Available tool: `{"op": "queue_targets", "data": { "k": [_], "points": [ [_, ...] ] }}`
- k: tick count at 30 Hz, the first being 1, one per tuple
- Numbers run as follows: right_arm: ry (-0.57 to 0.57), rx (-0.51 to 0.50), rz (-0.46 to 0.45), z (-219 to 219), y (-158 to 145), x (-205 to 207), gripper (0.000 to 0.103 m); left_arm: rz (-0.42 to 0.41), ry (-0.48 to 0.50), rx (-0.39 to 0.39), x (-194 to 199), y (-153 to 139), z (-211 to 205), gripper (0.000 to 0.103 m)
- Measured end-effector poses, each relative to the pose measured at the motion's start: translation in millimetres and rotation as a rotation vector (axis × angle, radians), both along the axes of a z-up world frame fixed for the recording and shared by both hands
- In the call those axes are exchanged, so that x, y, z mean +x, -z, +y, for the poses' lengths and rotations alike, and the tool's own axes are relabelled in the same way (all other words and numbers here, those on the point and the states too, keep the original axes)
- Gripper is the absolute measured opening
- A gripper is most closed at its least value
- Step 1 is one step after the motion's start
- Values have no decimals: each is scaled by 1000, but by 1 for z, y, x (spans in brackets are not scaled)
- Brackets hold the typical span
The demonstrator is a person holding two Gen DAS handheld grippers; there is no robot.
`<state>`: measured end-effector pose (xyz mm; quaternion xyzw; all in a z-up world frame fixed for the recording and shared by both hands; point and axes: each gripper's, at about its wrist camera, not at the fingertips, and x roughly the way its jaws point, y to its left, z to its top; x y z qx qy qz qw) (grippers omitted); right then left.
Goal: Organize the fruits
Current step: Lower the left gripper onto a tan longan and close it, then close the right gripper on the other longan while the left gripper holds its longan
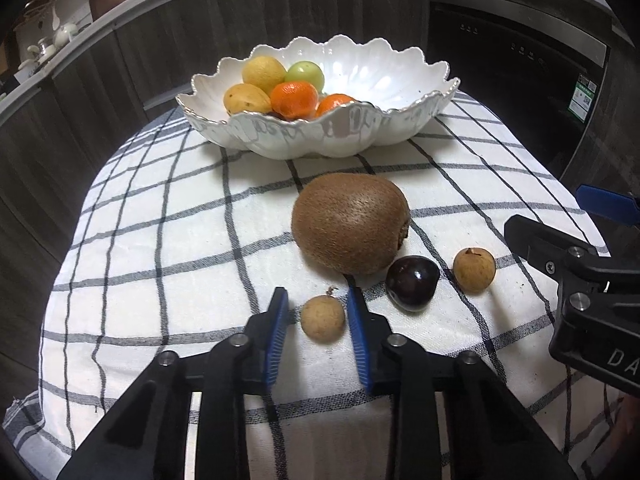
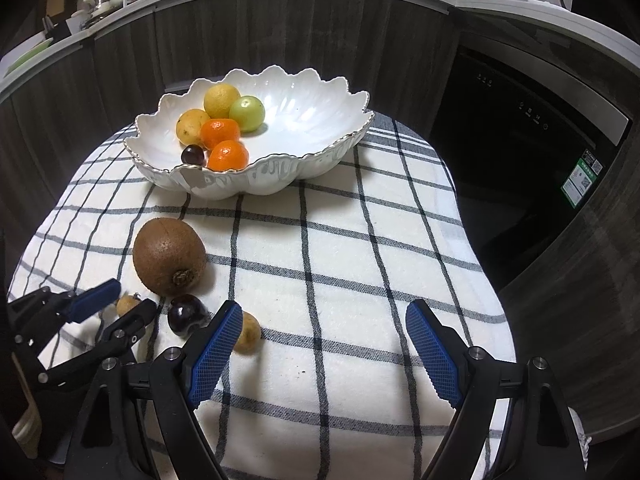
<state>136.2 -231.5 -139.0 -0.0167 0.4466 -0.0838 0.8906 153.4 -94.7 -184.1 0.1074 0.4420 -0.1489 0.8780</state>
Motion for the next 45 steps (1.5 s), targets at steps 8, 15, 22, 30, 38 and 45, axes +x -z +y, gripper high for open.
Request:
{"op": "queue_targets", "data": {
  "k": [8,15,22,30,38,45],
  "points": [
    [-9,4,-2,3,0,0,85,0,10,-8,0,-1,0,22],
    [-18,6,-3,6,0,1,85,-28,-20,-2,0,-11,11,22],
    [-46,6,11,15,4,3,85,-28,-40,0,1,-12,19,22],
    [-78,45,57,21,17,12,65,-17,-63,-5,5,-9,26,22],
    [-90,95,101,25,31,18,50,-11,-85,-11,8,-9,30,22],
    [-99,134,120,27,37,19,27,-11,-86,-11,8,-10,30,22]
  ]
}}
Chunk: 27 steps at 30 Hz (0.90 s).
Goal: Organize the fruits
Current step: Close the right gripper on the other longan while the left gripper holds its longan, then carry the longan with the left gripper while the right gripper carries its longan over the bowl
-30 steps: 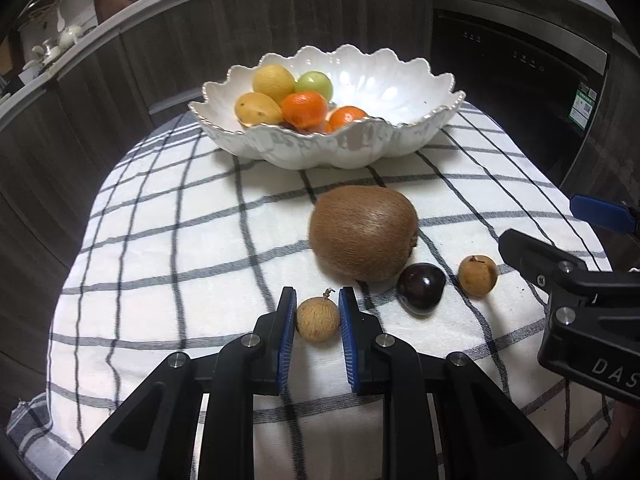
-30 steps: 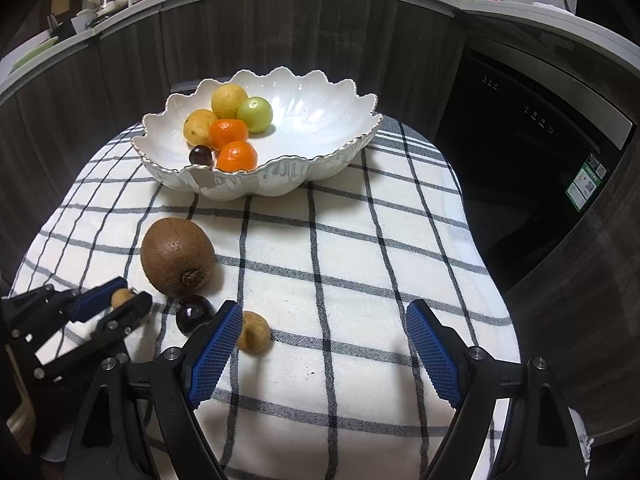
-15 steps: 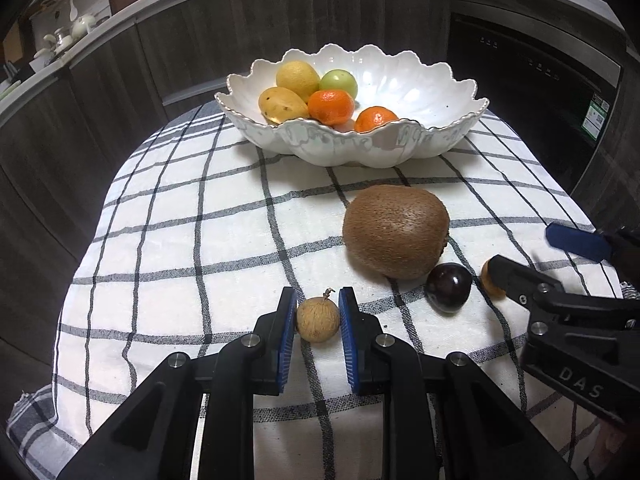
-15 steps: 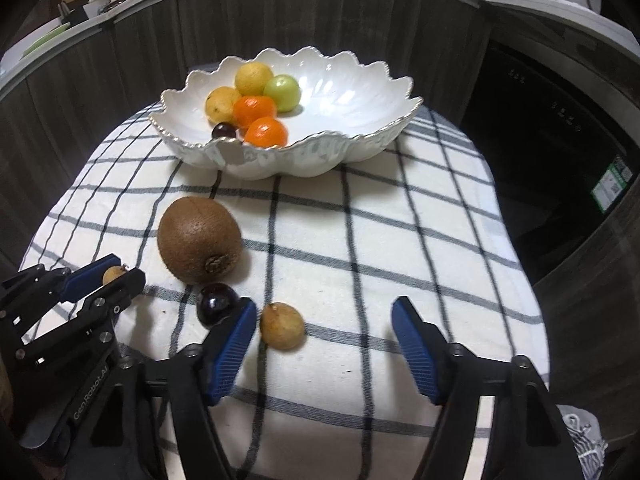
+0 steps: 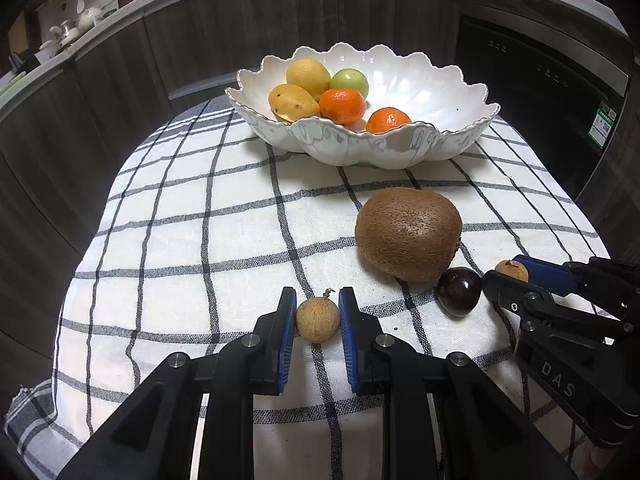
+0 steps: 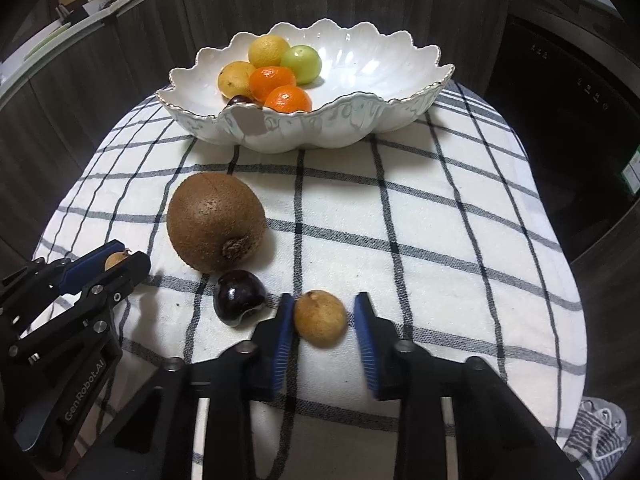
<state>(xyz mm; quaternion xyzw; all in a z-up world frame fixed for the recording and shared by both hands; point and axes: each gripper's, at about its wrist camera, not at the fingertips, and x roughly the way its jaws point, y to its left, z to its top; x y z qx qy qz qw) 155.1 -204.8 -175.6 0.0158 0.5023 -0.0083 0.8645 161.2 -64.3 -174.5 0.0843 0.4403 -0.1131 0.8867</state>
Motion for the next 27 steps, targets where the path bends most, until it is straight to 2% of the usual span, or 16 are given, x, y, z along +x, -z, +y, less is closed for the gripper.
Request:
{"op": "queue_targets", "data": {
  "k": [14,27],
  "points": [
    [9,29,-32,-4,-14,-3,27,-22,7,-14,-3,-13,-3,22],
    [13,23,-132,-8,-58,-3,27,-78,7,-41,6,-53,-5,22]
  ]
}}
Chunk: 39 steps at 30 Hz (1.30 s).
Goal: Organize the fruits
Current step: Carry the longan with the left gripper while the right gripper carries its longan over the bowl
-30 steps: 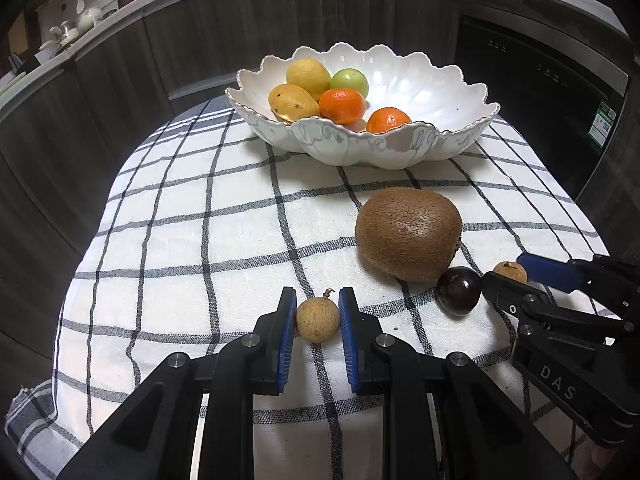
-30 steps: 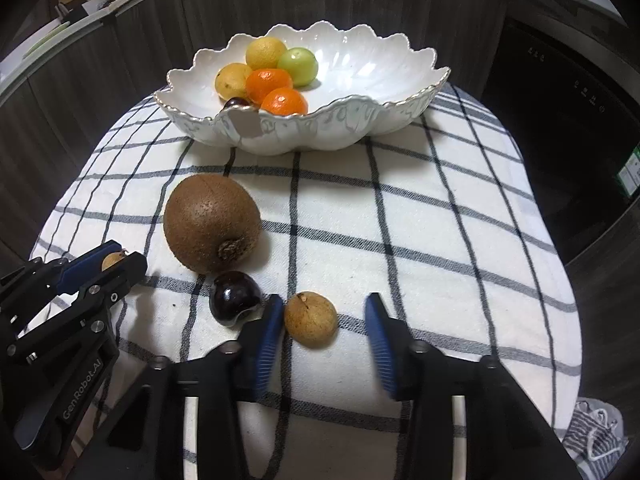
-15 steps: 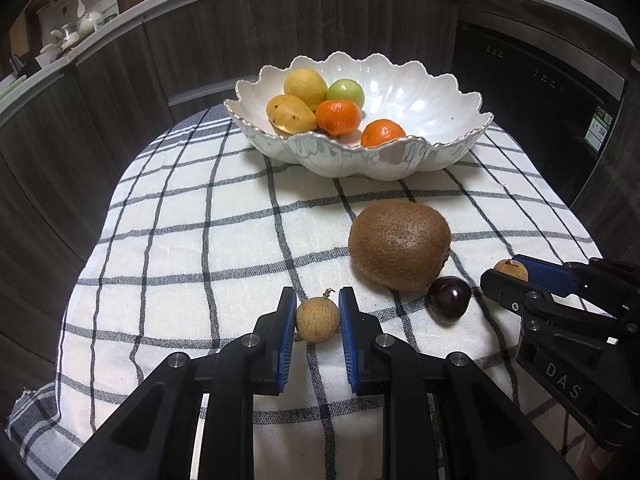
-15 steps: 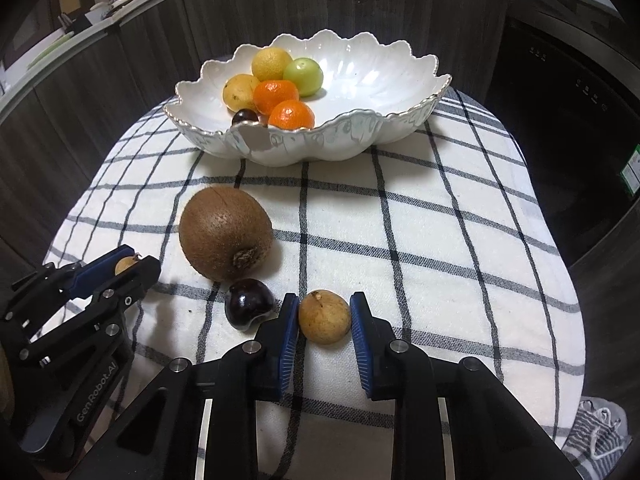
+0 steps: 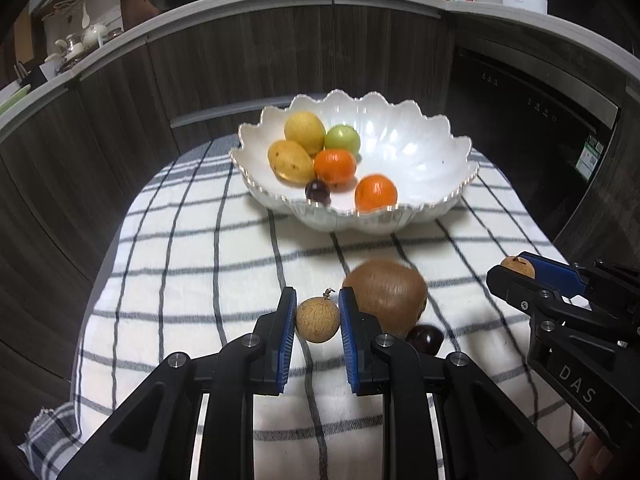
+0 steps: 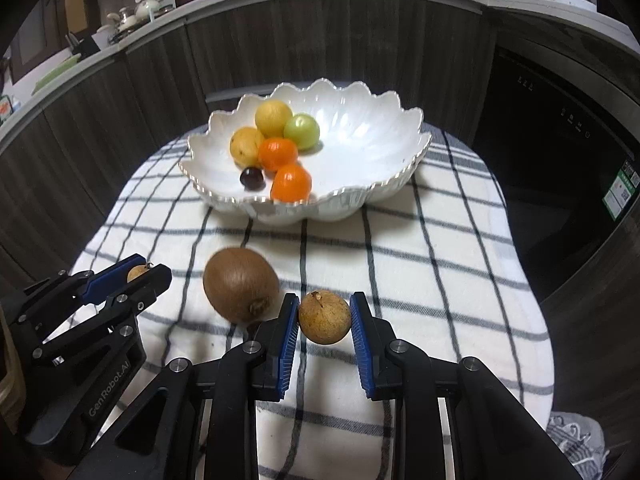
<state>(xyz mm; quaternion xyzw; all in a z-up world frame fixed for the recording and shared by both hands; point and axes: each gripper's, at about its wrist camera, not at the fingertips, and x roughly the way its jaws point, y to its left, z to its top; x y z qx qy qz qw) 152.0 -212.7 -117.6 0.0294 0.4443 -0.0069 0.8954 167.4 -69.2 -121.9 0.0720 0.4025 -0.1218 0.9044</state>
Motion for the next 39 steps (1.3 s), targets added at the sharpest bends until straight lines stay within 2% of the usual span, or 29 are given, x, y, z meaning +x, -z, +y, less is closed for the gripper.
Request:
{"op": "queue_targets", "data": {
  "k": [20,30,39],
  "points": [
    [19,14,-113,-14,-53,37,27,-62,15,-22,50,-47,-18,22],
    [31,26,-128,-23,-60,73,27,-63,18,-22,89,-50,-28,22],
    [37,23,-111,-30,-56,104,27,-37,23,-24,122,-41,-37,22]
  ]
}}
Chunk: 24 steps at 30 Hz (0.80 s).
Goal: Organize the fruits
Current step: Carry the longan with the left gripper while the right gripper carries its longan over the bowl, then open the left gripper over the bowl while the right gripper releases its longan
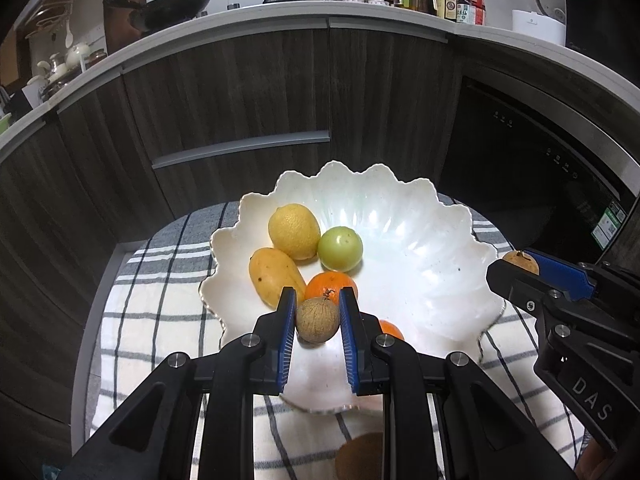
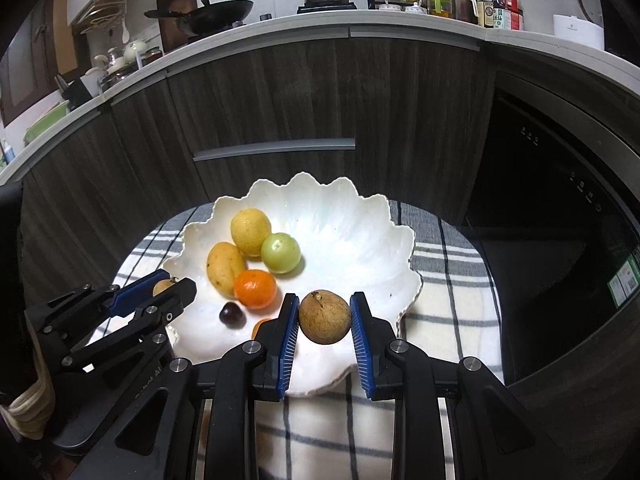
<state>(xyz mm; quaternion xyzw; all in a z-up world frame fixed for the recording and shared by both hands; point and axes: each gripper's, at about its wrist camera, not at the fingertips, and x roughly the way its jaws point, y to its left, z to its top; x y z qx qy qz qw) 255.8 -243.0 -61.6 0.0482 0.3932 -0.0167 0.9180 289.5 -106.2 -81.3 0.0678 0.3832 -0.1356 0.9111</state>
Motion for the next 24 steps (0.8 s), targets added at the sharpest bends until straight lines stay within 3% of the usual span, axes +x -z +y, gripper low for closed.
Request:
{"op": "queue_targets", "data": {
  "k": [13,14,18,20,22,24],
  "points": [
    [-1,20,50,-5,13,32,28,69,17,19,27,13,-6,22],
    [-4,21,51,-5,13,34,28,70,15,16,27,12,-5,25],
    [6,24,63,-7,13,39,29,58,-10,16,29,8,-1,57],
    [16,22,64,-9,12,40,38,46,-20,29,29,5,0,63],
    [36,16,61,-11,10,39,61,41,-24,37,28,3,1,64],
    [61,2,55,-13,8,38,75,40,-33,43,27,1,3,67]
  ]
}}
